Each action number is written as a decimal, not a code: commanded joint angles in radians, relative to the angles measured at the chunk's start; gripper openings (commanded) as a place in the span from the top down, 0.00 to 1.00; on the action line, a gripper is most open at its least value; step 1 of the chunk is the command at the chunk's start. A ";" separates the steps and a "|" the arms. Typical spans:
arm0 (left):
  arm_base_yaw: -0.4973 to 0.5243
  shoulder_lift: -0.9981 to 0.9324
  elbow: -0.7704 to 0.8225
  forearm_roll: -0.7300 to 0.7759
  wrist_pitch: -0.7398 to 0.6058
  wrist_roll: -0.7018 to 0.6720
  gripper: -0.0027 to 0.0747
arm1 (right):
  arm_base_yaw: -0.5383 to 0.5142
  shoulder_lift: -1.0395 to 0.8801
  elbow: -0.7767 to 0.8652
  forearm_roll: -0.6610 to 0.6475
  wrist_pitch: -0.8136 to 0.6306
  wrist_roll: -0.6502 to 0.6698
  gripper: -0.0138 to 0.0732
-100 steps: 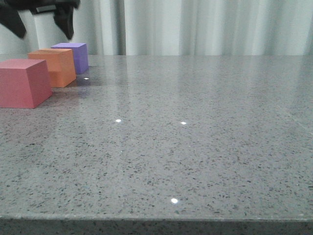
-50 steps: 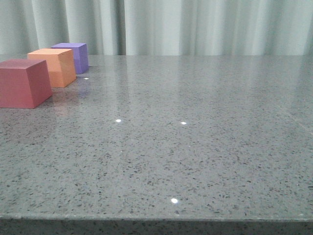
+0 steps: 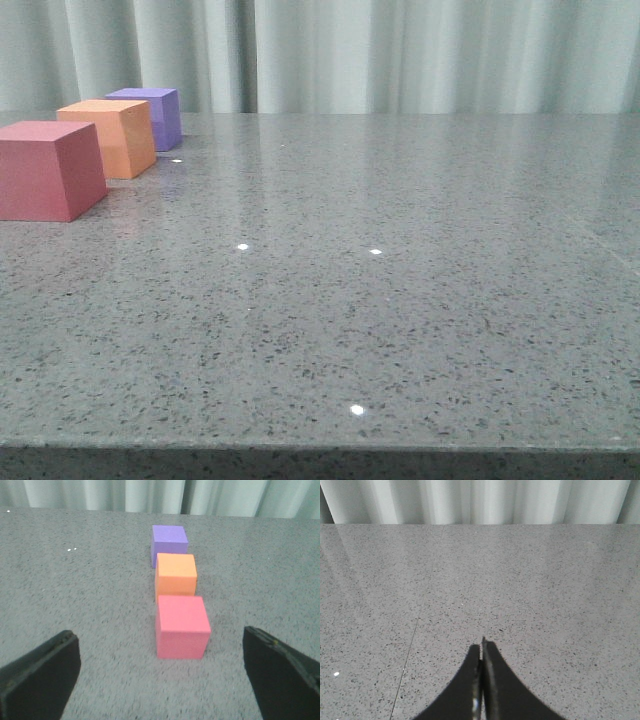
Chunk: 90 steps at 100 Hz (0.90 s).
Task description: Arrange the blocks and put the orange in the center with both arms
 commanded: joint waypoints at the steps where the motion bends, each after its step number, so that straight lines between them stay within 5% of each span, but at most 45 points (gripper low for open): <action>1: 0.002 -0.091 0.041 0.014 -0.087 -0.009 0.22 | -0.006 -0.002 -0.028 -0.022 -0.076 -0.003 0.97; 10: 0.002 -0.172 0.098 0.014 -0.087 -0.009 0.39 | -0.006 -0.002 -0.028 -0.022 -0.076 -0.003 0.97; 31: 0.002 -0.281 0.140 0.014 -0.089 -0.009 0.98 | -0.006 -0.002 -0.028 -0.022 -0.076 -0.003 0.97; 90: 0.002 -0.283 0.142 0.011 -0.087 -0.009 0.99 | -0.006 -0.002 -0.028 -0.022 -0.076 -0.003 0.97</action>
